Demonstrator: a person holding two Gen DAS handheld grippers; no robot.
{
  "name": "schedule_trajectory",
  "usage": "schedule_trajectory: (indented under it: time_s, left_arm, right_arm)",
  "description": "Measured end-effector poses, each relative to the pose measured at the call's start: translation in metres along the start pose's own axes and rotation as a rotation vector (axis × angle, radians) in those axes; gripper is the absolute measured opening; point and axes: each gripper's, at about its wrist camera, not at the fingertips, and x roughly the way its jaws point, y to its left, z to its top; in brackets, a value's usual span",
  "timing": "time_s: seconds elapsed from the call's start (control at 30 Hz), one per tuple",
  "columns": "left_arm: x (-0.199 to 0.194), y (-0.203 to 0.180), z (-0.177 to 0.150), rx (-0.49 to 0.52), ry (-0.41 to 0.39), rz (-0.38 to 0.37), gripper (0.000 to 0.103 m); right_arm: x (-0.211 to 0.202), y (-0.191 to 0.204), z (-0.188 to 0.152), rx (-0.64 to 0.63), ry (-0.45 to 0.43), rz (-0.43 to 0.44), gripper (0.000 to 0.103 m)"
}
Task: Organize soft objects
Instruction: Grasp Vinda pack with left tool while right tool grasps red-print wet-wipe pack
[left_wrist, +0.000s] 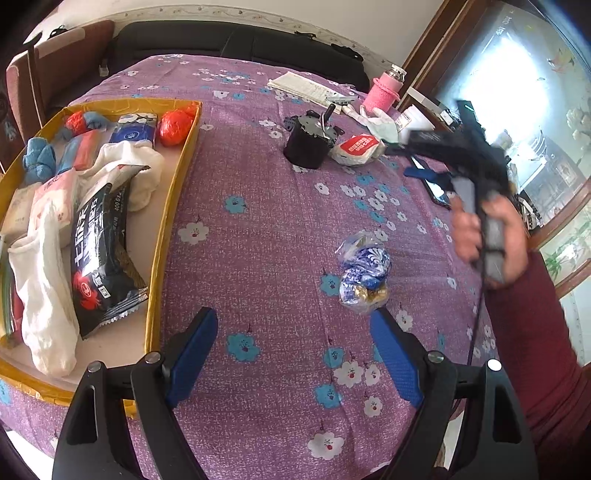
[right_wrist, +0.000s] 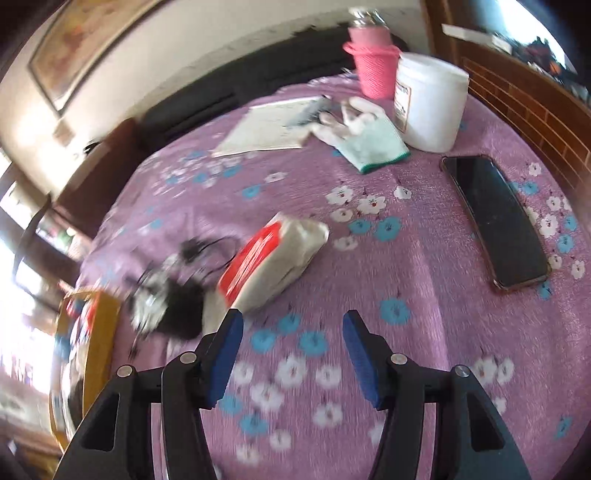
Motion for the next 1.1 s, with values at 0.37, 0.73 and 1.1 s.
schedule_trajectory:
  time_s: [0.37, 0.73, 1.1]
  left_arm:
    - [-0.007, 0.007, -0.001, 0.011, -0.004, 0.015, 0.084]
    - [0.013, -0.023, 0.007, 0.099, 0.023, 0.019, 0.084]
    - [0.080, -0.069, 0.029, 0.234, 0.108, 0.063, 0.084]
  right_arm:
    - [0.062, 0.025, 0.036, 0.075, 0.062, -0.074, 0.059]
    - [0.009, -0.022, -0.029, -0.021, 0.123, -0.040, 0.051]
    - [-0.060, -0.063, -0.121, -0.078, 0.109, -0.020, 0.051]
